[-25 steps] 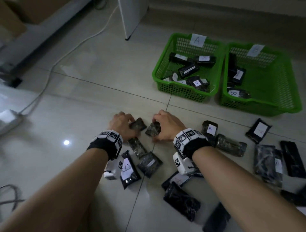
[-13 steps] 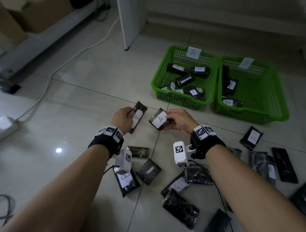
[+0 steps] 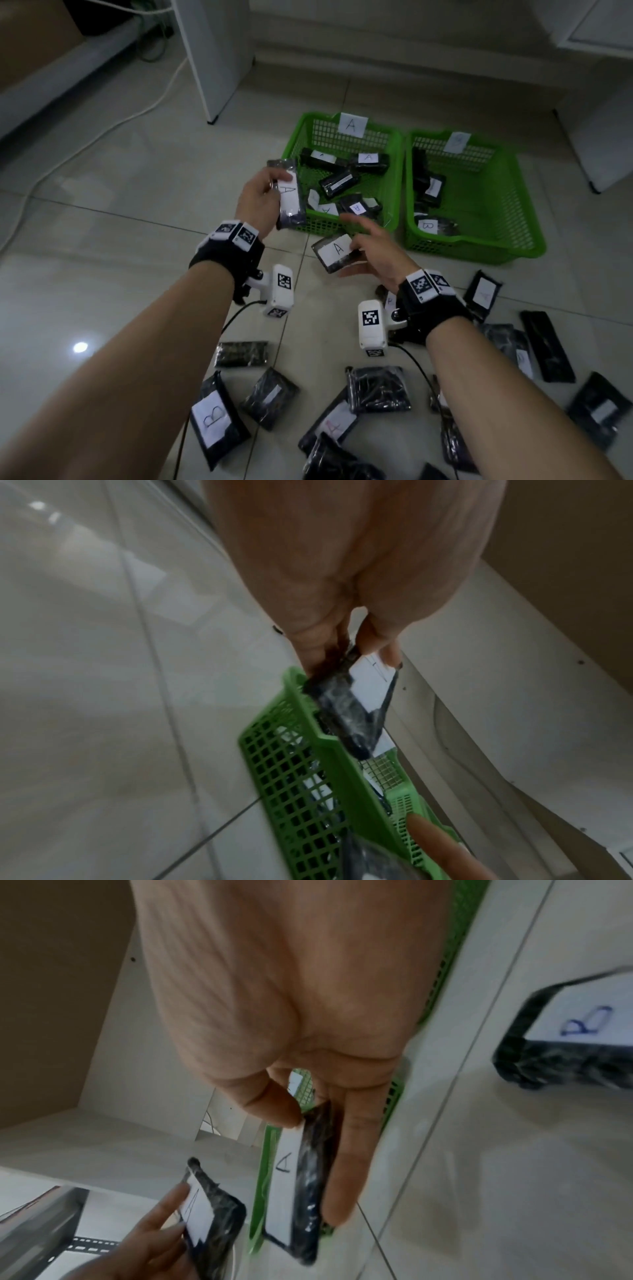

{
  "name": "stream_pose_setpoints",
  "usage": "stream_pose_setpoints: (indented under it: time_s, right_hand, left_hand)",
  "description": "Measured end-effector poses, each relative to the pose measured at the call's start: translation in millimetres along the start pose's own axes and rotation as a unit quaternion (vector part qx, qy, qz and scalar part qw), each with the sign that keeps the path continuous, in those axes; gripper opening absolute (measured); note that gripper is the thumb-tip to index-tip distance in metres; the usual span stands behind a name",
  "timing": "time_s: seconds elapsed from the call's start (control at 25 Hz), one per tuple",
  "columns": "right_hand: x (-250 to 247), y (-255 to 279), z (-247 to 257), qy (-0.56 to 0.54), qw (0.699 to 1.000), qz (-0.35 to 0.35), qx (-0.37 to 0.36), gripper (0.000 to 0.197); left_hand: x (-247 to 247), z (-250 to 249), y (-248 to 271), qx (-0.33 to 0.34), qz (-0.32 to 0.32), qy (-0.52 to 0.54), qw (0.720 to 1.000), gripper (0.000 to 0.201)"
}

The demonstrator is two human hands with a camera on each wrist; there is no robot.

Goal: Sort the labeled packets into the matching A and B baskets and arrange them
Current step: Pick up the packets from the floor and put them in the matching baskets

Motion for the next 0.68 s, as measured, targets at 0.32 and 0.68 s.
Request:
stream_pose_setpoints:
  time_s: [0.32, 0.68]
  right_hand:
    - [-70, -31, 55, -0.01, 0.995, -0.084, -0.045, 0.047]
    - [-64, -130, 90, 0.434, 0.865, -0.235, -0.092, 0.036]
  left_hand:
    - [66, 6, -95, -0.048, 0.039, -0.231, 0.971, 0.046]
    - [90, 35, -100, -0.06, 0.068, -0.513, 0.854, 0.044]
Point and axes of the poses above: each hand's wrist, its own y-axis away from the middle knuckle, its own x-axis out of the palm, z = x × y, the point moved 7 cm from there along -y, towards the middle knuckle, and after that the axes turned 5 degrees about z, right-handed, at the moved point
